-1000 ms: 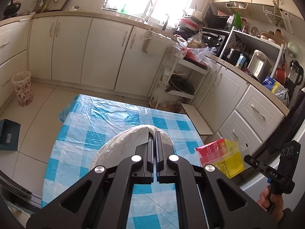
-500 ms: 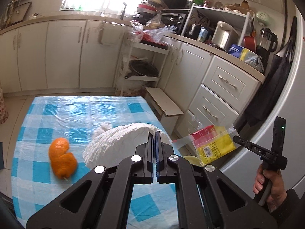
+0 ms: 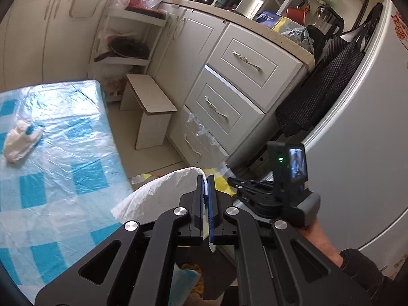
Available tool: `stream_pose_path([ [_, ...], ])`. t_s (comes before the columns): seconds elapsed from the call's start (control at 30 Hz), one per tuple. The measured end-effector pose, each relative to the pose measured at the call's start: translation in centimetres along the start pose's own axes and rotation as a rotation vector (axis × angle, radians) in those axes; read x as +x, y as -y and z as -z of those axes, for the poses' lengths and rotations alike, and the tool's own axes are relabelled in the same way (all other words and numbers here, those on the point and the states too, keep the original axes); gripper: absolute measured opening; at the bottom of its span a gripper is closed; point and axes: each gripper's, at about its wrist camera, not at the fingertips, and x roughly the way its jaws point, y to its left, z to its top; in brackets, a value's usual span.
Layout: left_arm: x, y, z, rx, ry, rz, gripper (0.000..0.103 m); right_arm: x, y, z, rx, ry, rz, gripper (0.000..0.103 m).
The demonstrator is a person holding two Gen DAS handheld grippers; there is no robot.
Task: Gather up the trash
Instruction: 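Carry paper towel and snack bag to the yellow bucket and open both tools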
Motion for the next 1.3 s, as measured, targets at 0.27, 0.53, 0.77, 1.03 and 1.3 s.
stream_pose_path([
  [0.27, 7.1, 0.5, 0.6, -0.08, -0.089, 0.01, 0.002, 5.0, 2.6, 0.0, 0.086, -0.155, -0.125, 0.002],
  [0.53, 13.5, 1.1, 2.1, -0.124, -0.161, -0.019, 0.002, 5.4, 4.2, -0.7, 0.152, -0.161, -0.14, 0.062],
  [0.77, 19.2, -0.2, 3.5, -0.206, -0.219, -0.108, 0.002, 0.7, 6.5, -2.6, 0.291, 0.03, -0.234, 0.069],
  [1.03, 19.0, -1.3, 4.5, -0.212, -0.232, -0.204, 0.039, -0.4, 6.6, -4.3, 0.319, 0.094, -0.297, 0.075],
  [1.3, 14.0, 1.2, 4.1, -0.062, -0.129, -0.354, 0.086, -1.7, 5.9, -4.9, 0.334, 0.13, -0.286, 0.086],
])
